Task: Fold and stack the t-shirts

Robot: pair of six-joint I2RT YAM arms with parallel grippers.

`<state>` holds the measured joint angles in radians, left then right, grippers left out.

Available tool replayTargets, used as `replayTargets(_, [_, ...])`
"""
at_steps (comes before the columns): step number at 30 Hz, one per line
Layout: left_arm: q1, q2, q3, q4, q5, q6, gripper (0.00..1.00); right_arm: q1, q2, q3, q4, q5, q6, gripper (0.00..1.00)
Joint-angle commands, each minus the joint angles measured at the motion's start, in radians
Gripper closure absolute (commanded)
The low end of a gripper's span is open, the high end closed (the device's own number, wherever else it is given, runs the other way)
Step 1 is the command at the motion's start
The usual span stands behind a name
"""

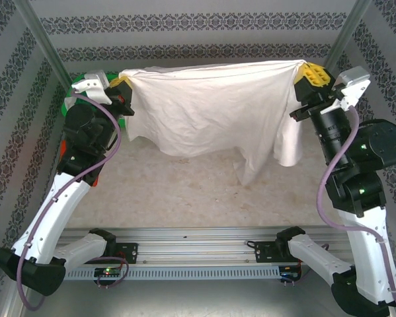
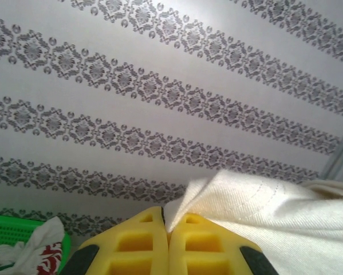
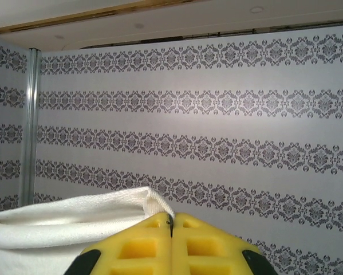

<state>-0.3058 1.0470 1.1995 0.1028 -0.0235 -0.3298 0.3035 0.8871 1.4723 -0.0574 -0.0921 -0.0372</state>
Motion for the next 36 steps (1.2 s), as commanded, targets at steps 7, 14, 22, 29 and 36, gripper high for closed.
replayTargets(7, [0.012,0.006,-0.036,-0.041,0.0,-0.065,1.0,-0.018,0.126,0.097,-0.02,0.099,-0.122,1.0])
replayTargets(14, [0.011,0.057,-0.135,-0.043,-0.031,-0.113,1.0,-0.082,0.34,0.144,-0.026,0.048,-0.072,1.0])
replayTargets(22, [0.012,0.151,-0.242,-0.049,-0.094,-0.141,1.0,-0.124,0.584,0.108,0.055,0.001,0.011,1.0])
replayTargets(29, [0.014,0.335,-0.238,0.014,-0.106,-0.158,1.0,-0.129,0.768,0.077,0.194,0.006,0.092,1.0])
replayTargets(36, [0.05,0.638,-0.049,0.045,-0.053,-0.176,0.89,-0.15,1.037,0.286,0.214,0.012,0.143,0.93])
